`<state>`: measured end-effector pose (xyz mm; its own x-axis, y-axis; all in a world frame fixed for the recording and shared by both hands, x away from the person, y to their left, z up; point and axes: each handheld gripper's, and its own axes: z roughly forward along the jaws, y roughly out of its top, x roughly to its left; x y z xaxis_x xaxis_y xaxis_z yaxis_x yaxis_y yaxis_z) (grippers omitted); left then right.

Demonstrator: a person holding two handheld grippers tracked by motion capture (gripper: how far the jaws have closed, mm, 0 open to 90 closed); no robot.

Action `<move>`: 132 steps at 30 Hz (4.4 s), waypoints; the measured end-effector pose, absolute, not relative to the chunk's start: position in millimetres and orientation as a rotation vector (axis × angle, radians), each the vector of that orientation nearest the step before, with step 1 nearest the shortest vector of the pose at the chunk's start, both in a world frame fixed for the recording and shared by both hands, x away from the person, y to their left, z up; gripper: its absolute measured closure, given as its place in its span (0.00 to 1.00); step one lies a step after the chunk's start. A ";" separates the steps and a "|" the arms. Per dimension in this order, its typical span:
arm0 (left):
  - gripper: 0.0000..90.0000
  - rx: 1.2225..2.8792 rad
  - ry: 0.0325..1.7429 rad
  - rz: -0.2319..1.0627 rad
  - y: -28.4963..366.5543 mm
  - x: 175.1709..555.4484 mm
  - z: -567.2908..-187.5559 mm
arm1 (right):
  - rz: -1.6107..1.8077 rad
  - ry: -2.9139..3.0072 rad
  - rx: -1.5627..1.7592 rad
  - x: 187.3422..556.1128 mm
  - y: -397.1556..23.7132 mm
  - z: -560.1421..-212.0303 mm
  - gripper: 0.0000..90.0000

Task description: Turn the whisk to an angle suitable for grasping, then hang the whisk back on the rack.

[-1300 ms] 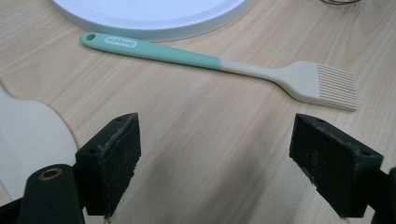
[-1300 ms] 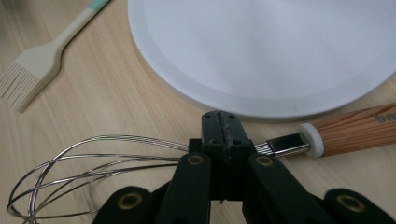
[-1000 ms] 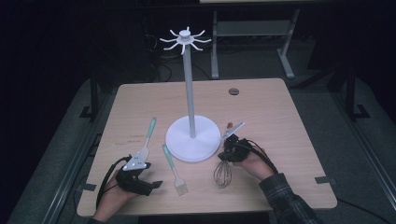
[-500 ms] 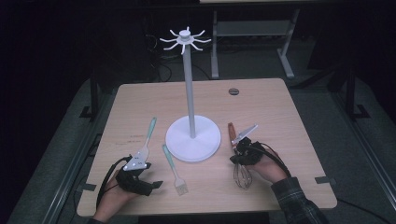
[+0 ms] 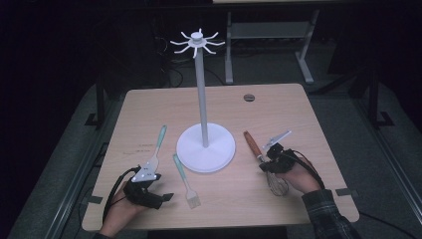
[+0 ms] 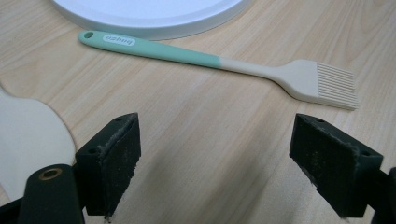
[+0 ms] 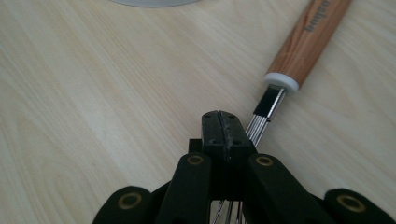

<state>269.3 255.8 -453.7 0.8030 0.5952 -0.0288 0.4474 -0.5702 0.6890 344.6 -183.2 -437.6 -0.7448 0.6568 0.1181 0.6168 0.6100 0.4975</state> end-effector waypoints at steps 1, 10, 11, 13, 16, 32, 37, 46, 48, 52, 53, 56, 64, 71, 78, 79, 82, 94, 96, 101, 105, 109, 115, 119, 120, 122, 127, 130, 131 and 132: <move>0.18 2.271 0.764 0.268 255.8 269.2 -453.7 | 0.799 2.740 1.098 345.2 -186.0 -437.0 1.00; 0.18 2.272 0.766 0.267 255.3 268.9 -453.5 | 0.764 2.730 1.146 351.5 -205.5 -437.0 1.00; 0.18 2.272 0.766 0.267 255.3 268.9 -453.5 | 0.757 2.725 1.143 352.0 -207.0 -437.3 1.00; 0.18 2.273 0.767 0.267 255.2 269.0 -453.5 | 0.748 2.717 1.153 352.1 -208.2 -437.3 1.00; 0.18 2.273 0.768 0.268 255.2 269.0 -453.5 | 0.716 2.695 1.162 354.1 -214.0 -437.5 1.00; 0.18 2.278 0.767 0.272 254.2 269.4 -454.0 | 0.721 2.595 1.259 365.6 -247.4 -436.5 1.00; 0.18 2.275 0.769 0.268 253.4 269.1 -454.2 | 0.743 2.607 1.256 365.4 -249.8 -435.5 1.00; 0.18 2.255 0.781 0.264 255.2 268.6 -453.2 | 0.825 2.559 1.239 360.2 -242.8 -422.5 0.76; 0.18 2.255 0.778 0.265 255.8 268.5 -452.6 | 0.835 2.549 1.244 359.6 -240.5 -420.2 0.74; 0.18 2.241 0.782 0.265 255.4 267.8 -452.0 | 0.848 2.546 1.235 359.4 -237.6 -417.0 0.71; 0.18 2.242 0.780 0.265 255.4 268.0 -452.0 | 0.852 2.549 1.232 359.7 -236.6 -416.0 0.70; 0.18 2.249 0.780 0.267 255.4 267.9 -451.9 | 0.855 2.549 1.220 361.6 -233.1 -413.2 0.68; 0.18 2.248 0.777 0.265 254.7 268.2 -452.2 | 0.817 2.559 1.162 377.2 -220.0 -406.2 0.64; 0.18 2.247 0.777 0.261 254.6 268.2 -452.3 | 0.735 2.594 1.121 392.2 -209.9 -408.6 0.64; 0.18 2.238 0.784 0.259 254.2 268.0 -452.5 | 0.611 2.641 1.089 407.0 -203.3 -421.2 0.64; 0.18 2.238 0.784 0.259 253.9 267.9 -452.7 | 0.594 2.648 1.088 408.7 -202.2 -422.9 0.64; 0.18 2.245 0.778 0.261 254.1 267.8 -452.4 | 0.544 2.676 1.076 414.9 -199.5 -428.8 0.64; 0.18 2.247 0.777 0.256 254.2 267.9 -452.6 | 0.536 2.744 1.136 430.7 -200.8 -445.4 0.75; 0.18 2.252 0.776 0.252 253.9 268.0 -453.1 | 0.540 2.746 1.146 430.9 -201.1 -445.2 0.77; 0.18 2.256 0.774 0.251 253.8 267.8 -453.2 | 0.538 2.741 1.159 429.9 -200.6 -445.0 0.78; 0.18 2.249 0.777 0.250 254.2 267.7 -452.9 | 0.540 2.742 1.168 430.2 -200.8 -444.8 0.79; 0.18 2.247 0.777 0.249 254.6 267.5 -452.4 | 0.561 2.739 1.182 429.2 -200.8 -442.9 0.79; 0.18 2.244 0.781 0.250 254.7 267.7 -452.5 | 0.681 2.713 1.214 425.8 -204.5 -433.1 0.79; 0.18 2.246 0.778 0.253 255.3 268.2 -452.5 | 0.762 2.676 1.216 420.8 -204.9 -426.1 0.79; 0.18 2.245 0.778 0.254 255.4 268.2 -452.5 | 0.832 2.660 1.212 417.7 -205.7 -421.8 0.79; 0.18 2.238 0.783 0.253 255.4 267.9 -452.5 | 0.894 2.637 1.212 414.1 -206.9 -417.9 0.79; 0.18 2.236 0.782 0.255 255.1 267.5 -452.0 | 0.992 2.594 1.212 405.4 -209.6 -410.6 0.79; 0.18 2.233 0.783 0.256 255.6 267.2 -451.2 | 1.046 2.567 1.190 396.9 -211.0 -400.7 0.79; 0.18 2.233 0.778 0.259 256.1 267.3 -451.1 | 1.070 2.555 1.186 394.9 -211.7 -398.3 0.79; 0.18 2.232 0.776 0.260 256.5 267.4 -450.9 | 1.095 2.550 1.184 392.7 -212.6 -395.6 0.79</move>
